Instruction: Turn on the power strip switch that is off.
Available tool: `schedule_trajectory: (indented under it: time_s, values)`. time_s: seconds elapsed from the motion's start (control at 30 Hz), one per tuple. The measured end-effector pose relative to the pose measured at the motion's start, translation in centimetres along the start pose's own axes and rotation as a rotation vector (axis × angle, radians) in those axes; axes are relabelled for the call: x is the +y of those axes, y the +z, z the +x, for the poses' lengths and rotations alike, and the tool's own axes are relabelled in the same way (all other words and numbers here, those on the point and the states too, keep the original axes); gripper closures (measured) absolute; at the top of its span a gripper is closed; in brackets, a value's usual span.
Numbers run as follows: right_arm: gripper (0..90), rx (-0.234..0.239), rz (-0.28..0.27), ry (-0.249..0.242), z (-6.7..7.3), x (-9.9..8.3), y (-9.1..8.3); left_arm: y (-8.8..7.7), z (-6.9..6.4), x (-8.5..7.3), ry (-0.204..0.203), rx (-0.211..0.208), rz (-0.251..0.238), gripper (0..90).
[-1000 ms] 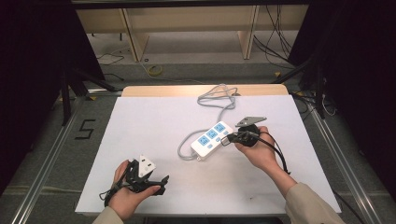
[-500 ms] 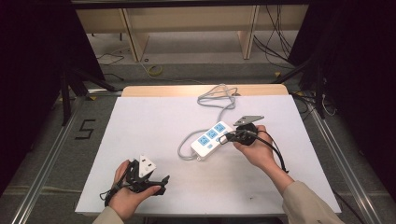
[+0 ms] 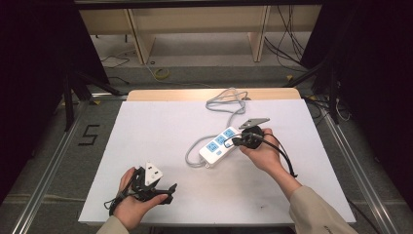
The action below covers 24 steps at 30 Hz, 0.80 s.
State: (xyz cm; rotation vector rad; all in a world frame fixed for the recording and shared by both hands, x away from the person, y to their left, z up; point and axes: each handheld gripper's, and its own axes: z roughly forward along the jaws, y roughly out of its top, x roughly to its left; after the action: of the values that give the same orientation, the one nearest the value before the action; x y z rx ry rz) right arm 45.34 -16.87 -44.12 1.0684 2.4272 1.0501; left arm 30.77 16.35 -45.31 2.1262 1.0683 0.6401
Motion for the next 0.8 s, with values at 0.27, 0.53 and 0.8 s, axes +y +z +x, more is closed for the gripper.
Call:
schedule_trajectory:
  time_s: [0.27, 0.53, 0.8]
  values:
    - [90.0, -0.001, 0.013, -0.005, 0.0, 0.1, 0.5, 0.0, 0.0, 0.0, 0.001, -0.001, 0.001, 10.0]
    - [90.0, 0.005, 0.021, -0.008, 0.1, 0.3, 0.9, 0.0, 0.0, 0.0, 0.004, -0.004, 0.004, 10.1]
    - [90.0, 0.010, 0.023, -0.011, 0.3, 0.9, 1.1, 0.0, 0.0, 0.0, 0.005, -0.005, 0.002, 10.1]
